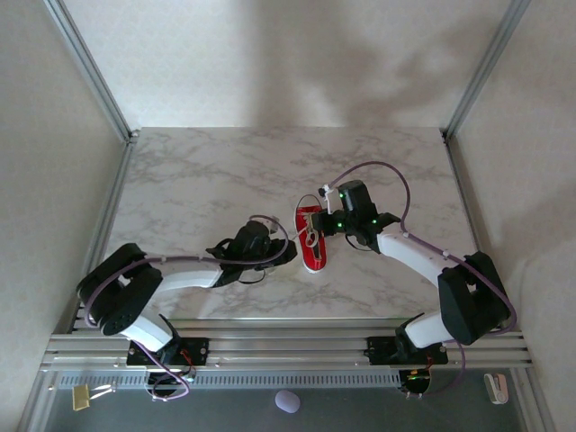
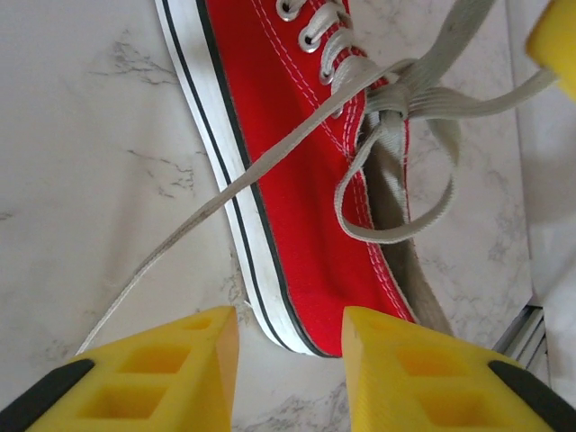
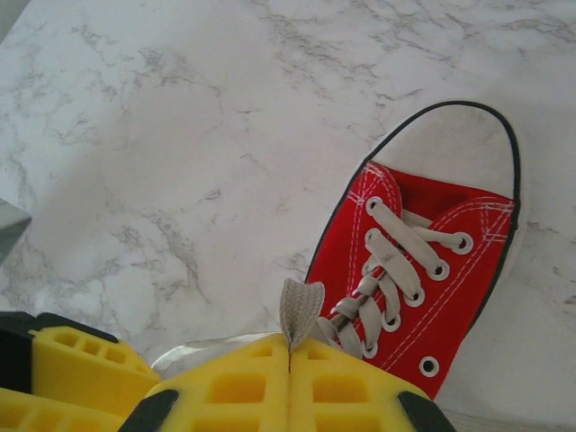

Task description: Tie the shoes

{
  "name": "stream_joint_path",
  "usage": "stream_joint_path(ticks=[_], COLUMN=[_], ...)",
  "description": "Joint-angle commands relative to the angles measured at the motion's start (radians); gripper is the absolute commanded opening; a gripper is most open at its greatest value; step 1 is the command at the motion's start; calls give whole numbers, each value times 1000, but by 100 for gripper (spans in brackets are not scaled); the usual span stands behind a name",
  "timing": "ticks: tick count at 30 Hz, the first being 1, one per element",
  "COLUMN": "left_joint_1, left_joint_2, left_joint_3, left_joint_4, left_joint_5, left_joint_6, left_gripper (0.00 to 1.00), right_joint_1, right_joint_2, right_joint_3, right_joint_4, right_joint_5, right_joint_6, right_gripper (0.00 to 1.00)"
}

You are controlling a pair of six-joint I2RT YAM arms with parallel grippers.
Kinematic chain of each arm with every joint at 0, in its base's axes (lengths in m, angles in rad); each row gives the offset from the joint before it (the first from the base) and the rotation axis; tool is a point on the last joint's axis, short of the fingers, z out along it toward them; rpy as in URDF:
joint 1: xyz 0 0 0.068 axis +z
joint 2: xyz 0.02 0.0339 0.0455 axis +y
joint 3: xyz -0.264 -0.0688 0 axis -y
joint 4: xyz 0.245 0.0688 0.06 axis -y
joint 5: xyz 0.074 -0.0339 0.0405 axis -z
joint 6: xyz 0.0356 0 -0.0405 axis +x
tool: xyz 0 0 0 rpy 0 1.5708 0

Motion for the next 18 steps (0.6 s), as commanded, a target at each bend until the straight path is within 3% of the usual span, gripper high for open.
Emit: stream_joint_path(ticks=[1,11,18], left_joint_1=[-15,-24,-24], left_joint_2=[45,137,184], left_joint_3=[68,141,187], left_joint_4=[18,18,17], left_joint_5=[27,19,-3], left_joint_6=[-16,-13,3], left_gripper=[34,29,31], right_joint_1=[6,7,7], right_joint_2=[-17,-19,-19], right_joint_3=[-6,2,8], right_joint_4=[-10,-20,-28], right_joint_5=[21,8,-1], right_joint_6=[16,20,18], right_gripper=[0,0,0])
